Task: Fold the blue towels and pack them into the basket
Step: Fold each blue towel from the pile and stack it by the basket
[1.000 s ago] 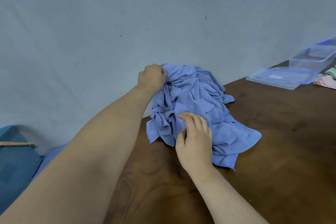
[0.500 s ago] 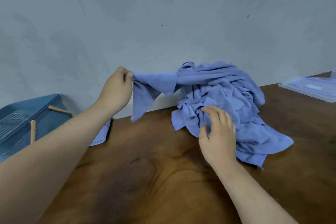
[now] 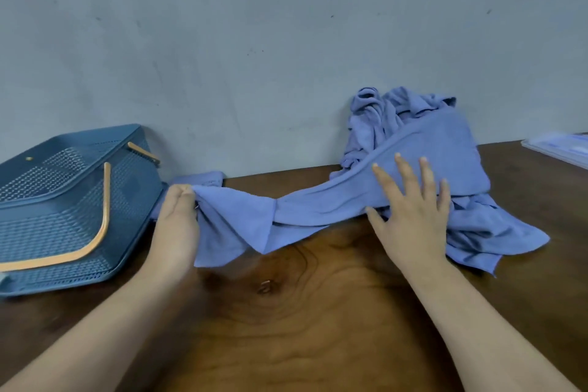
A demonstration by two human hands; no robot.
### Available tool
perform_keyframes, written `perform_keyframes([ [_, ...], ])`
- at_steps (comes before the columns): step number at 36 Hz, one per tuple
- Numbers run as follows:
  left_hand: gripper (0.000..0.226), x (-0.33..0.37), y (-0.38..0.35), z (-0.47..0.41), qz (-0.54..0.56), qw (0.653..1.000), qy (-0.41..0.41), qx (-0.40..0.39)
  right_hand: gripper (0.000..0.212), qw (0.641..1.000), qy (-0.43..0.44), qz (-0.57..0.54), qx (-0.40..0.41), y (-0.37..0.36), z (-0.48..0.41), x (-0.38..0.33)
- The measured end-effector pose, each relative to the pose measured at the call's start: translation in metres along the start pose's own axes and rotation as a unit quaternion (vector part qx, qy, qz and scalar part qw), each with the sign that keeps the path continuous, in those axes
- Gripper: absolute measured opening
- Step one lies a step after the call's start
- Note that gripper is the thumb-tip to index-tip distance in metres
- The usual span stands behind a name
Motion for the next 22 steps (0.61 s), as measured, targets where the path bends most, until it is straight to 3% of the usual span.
perform_keyframes([
  [3, 0.032, 0.003, -0.008, -0.001, -0.008, 1.0, -0.006, -0.01, 0.012, 0.999, 0.039, -0.013, -0.013, -0.015, 0.001, -0.006],
  [4, 0.028, 0.006, -0.011, -0.002, -0.014, 1.0, -0.007, -0.013, 0.009, 0.998, 0.046, -0.037, -0.021, -0.018, 0.002, -0.009],
  [8, 0.026, 0.022, -0.029, -0.021, -0.018, 1.0, -0.007, -0.02, 0.016, 0.992, 0.08, -0.072, -0.067, -0.027, 0.005, -0.028],
  [11, 0.022, 0.036, -0.044, -0.034, -0.066, 0.997, -0.021, -0.027, 0.053, 0.986, 0.093, 0.0, -0.137, -0.045, 0.011, -0.028],
  [12, 0.025, 0.039, -0.048, -0.038, -0.078, 0.996, -0.024, -0.025, 0.053, 0.983, 0.092, -0.003, -0.161, -0.05, 0.013, -0.026],
  [15, 0.03, 0.039, -0.06, -0.05, -0.096, 0.995, -0.019, -0.036, 0.021, 0.975, 0.08, -0.032, -0.203, -0.046, 0.014, -0.025],
  [17, 0.028, 0.039, -0.068, -0.06, -0.095, 0.995, -0.012, -0.035, 0.021, 0.966, 0.069, -0.102, -0.229, -0.034, 0.016, -0.04],
  [19, 0.027, 0.041, -0.075, -0.071, -0.087, 0.996, -0.002, -0.036, 0.016, 0.917, 0.044, -0.295, -0.265, -0.025, 0.022, -0.066],
  [21, 0.025, 0.044, -0.085, -0.08, -0.114, 0.992, -0.007, -0.058, 0.022, 0.818, -0.008, -0.497, -0.29, -0.018, 0.028, -0.089],
  [22, 0.023, 0.044, -0.089, -0.083, -0.133, 0.988, -0.014, -0.076, 0.027, 0.786, -0.025, -0.542, -0.296, -0.017, 0.03, -0.094],
])
Point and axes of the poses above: each hand's wrist, its own z-axis away from the middle knuckle, its own y-axis out of the back of the hand, x = y × z, the point moved 8 cm from there along -z, towards the middle knuckle, and after that the axes turned 7 degrees about y, right-handed, at the moved point
